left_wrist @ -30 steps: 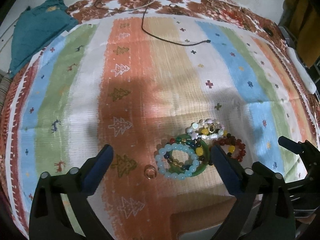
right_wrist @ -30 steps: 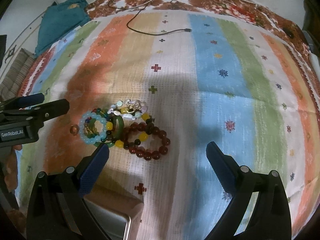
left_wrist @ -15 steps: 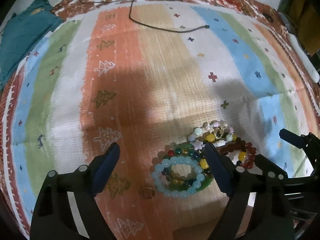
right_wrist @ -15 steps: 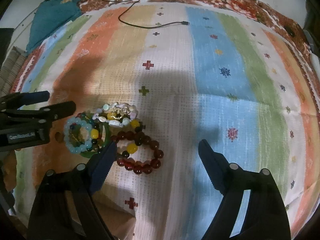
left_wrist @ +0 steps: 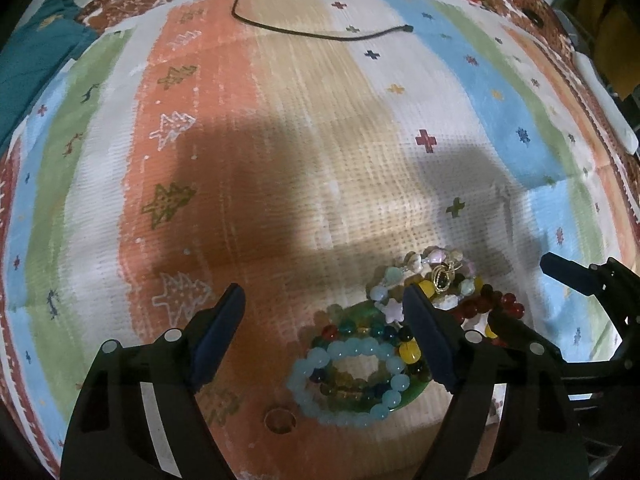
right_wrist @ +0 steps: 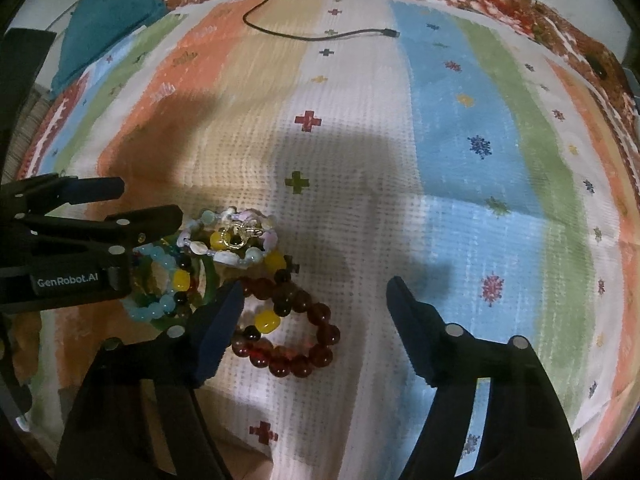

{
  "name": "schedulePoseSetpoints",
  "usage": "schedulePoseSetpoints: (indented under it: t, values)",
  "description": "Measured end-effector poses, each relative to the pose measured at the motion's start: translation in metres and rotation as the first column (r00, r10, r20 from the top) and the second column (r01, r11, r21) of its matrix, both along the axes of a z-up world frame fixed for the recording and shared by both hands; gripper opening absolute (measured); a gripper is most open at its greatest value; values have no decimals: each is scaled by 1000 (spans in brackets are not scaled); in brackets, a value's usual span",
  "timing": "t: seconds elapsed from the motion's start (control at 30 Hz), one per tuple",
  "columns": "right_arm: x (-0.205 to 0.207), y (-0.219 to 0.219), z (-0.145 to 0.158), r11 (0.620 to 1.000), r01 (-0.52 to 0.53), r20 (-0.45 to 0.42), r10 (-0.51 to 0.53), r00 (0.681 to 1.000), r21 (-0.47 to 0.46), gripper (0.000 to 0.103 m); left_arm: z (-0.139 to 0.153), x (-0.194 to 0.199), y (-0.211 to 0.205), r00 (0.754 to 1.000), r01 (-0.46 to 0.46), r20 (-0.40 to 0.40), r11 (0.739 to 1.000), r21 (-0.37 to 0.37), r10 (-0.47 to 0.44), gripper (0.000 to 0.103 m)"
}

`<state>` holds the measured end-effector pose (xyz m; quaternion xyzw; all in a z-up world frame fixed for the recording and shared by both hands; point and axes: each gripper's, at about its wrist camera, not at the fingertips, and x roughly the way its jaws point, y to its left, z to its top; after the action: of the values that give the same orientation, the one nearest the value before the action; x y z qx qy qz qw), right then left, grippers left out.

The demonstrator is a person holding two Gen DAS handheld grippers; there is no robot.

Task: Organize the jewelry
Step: 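Grasp the black-and-yellow bracelet with the right gripper while the left grasps the white bead bracelet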

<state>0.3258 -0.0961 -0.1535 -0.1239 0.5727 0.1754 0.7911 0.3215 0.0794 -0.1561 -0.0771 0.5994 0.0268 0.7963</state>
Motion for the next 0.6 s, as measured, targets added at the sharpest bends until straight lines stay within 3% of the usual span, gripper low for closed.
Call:
schedulePoseSetpoints:
  t: [0.37, 0.53, 0.6]
  values:
    - [6, 6, -13, 1000, -27, -15, 27, 1000, -9, 57, -17, 12, -8, 999, 25, -35, 1000, 2, -25, 76]
    - [8, 12, -15, 999, -45, -16, 45, 999, 6, 43, -25, 15, -13, 997, 62, -51, 997, 41, -60, 78]
    - [8, 13, -16, 999, -49, -17, 49, 999, 12, 38, -26, 15, -13, 997, 62, -49, 997, 42, -60, 72]
